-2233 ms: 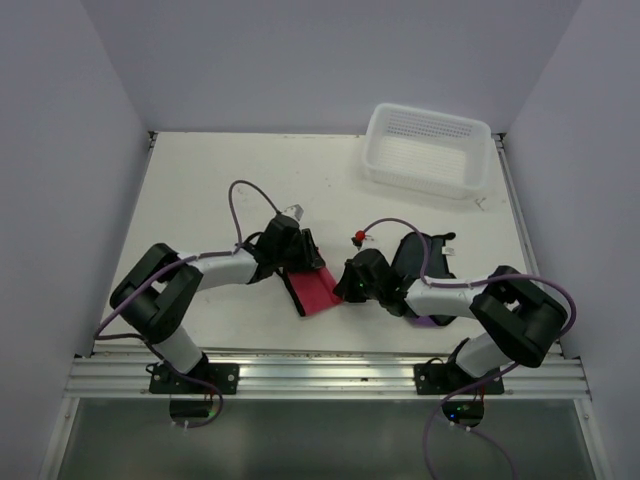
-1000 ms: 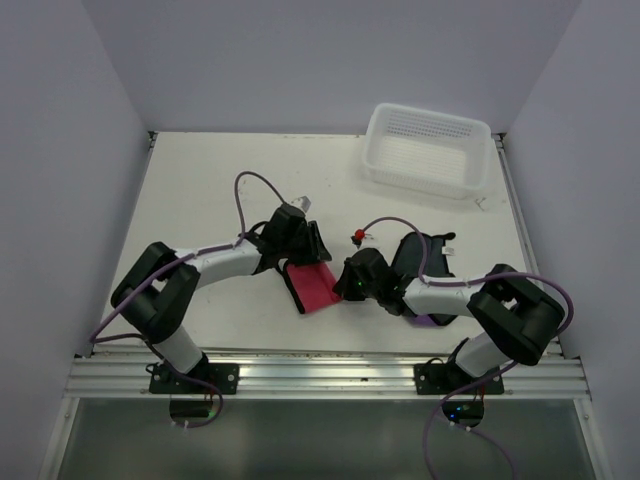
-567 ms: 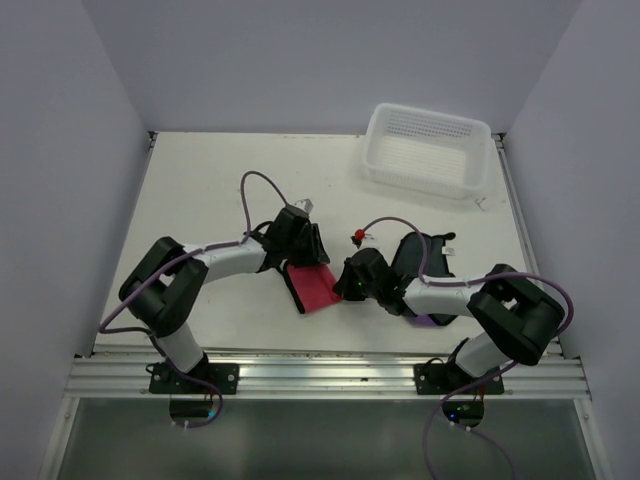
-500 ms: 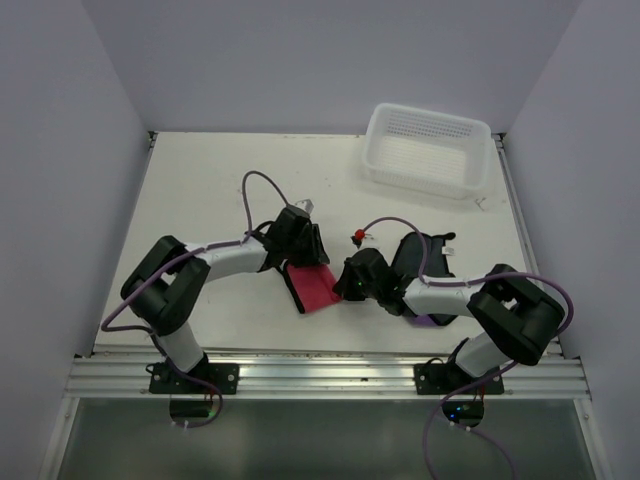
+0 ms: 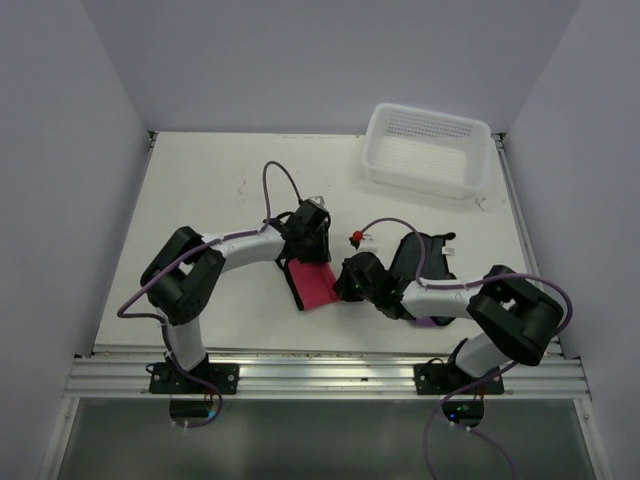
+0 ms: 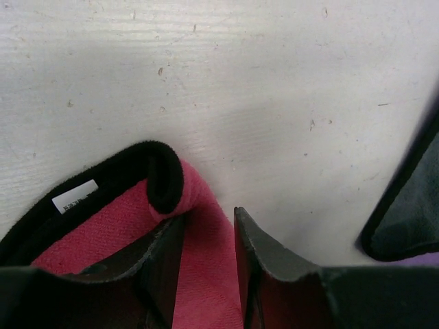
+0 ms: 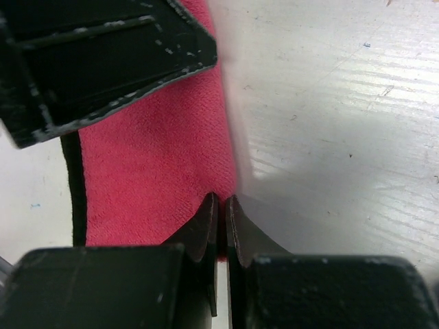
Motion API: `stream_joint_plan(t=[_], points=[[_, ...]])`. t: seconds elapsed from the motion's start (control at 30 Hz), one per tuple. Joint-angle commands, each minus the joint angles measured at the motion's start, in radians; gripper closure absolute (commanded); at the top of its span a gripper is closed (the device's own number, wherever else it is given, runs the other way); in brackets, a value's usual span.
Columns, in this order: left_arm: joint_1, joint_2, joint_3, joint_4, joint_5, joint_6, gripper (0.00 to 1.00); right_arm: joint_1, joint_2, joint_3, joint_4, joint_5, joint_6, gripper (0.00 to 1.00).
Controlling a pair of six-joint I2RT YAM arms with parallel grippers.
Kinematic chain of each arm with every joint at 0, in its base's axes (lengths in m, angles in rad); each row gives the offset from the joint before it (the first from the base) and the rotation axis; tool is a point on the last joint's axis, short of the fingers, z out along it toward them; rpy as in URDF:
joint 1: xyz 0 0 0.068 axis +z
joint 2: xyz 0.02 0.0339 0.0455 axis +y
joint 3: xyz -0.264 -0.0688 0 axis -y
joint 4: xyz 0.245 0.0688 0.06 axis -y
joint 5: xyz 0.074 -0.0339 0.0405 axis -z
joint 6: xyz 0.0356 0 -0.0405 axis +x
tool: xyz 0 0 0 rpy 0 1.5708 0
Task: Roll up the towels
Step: Roll the towel
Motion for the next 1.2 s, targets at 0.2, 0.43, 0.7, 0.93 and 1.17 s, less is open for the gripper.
stream_joint_plan(t=[0.2, 0.43, 0.7, 0.93, 1.17], points=[[-0.033, 0.1, 0.139, -0.261, -0.263, 0.058, 0.61, 0.103, -0.03, -0.003, -0.049, 0.168, -0.001, 1.0], [-0.068, 0.164, 0.2, -0.359, -0.355, 0.031, 0.61, 0.146, -0.021, 0.0, -0.019, 0.177, 0.004, 1.0], [-0.099, 0.239, 0.239, -0.447, -0.398, -0.003, 0.7, 0.148, -0.076, -0.031, -0.028, 0.208, -0.002, 1.0], [-0.109, 0.278, 0.234, -0.446, -0.378, -0.011, 0.88, 0.146, -0.101, -0.071, -0.003, 0.214, -0.004, 1.0], [-0.109, 0.244, 0.231, -0.358, -0.336, -0.031, 1.0, 0.16, -0.113, -0.088, -0.014, 0.237, -0.044, 1.0]])
